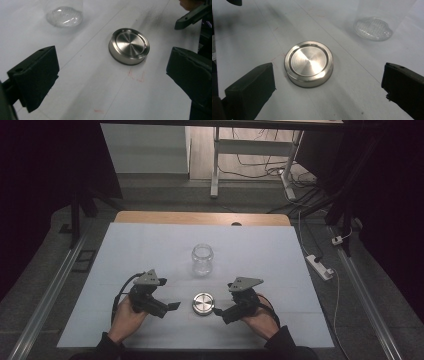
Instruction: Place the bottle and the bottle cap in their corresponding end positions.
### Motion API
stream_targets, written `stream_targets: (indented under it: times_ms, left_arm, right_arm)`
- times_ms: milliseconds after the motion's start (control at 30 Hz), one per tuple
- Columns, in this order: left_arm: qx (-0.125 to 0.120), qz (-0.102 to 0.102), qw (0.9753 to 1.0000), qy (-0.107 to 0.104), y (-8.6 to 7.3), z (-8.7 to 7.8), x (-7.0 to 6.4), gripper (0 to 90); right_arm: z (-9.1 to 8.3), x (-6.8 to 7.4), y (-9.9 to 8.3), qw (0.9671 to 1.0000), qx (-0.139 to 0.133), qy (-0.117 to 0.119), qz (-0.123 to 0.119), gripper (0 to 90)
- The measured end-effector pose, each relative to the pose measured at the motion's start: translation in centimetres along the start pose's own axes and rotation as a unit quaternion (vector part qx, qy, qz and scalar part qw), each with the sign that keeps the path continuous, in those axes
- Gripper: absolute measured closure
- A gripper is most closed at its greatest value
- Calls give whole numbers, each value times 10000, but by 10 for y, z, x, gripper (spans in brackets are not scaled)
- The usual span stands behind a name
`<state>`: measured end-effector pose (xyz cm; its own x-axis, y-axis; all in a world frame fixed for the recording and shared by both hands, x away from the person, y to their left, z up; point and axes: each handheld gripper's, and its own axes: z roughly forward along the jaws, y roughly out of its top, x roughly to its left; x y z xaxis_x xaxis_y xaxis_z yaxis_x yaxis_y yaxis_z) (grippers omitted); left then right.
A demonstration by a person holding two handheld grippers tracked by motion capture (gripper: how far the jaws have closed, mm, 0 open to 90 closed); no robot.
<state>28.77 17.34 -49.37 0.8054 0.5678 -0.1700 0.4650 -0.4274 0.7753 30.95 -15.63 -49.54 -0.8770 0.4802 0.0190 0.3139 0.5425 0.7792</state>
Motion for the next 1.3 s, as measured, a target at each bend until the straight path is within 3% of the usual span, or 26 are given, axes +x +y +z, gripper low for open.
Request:
stream_targets:
  times_ms: [300, 667, 1100, 1300]
  left_arm:
    - [4, -194, 9997, 145, -15, -15, -1, 0]
    - [21, -375, 9983, 449, -38, -39, -4, 0]
    - [-15, -673, 9939, 870, -69, -67, -5, 0]
    - [-37, -871, 9916, 956, -83, -77, -5, 0]
  right_arm:
    - [-15, -5, -10, 9997, 76, -207, 46, 0]
    - [-45, -15, -30, 9980, 35, -519, 358, 0]
    - [-72, -22, -53, 9942, 52, -879, 619, 0]
    - [-82, -25, -63, 9918, 77, -1025, 758, 0]
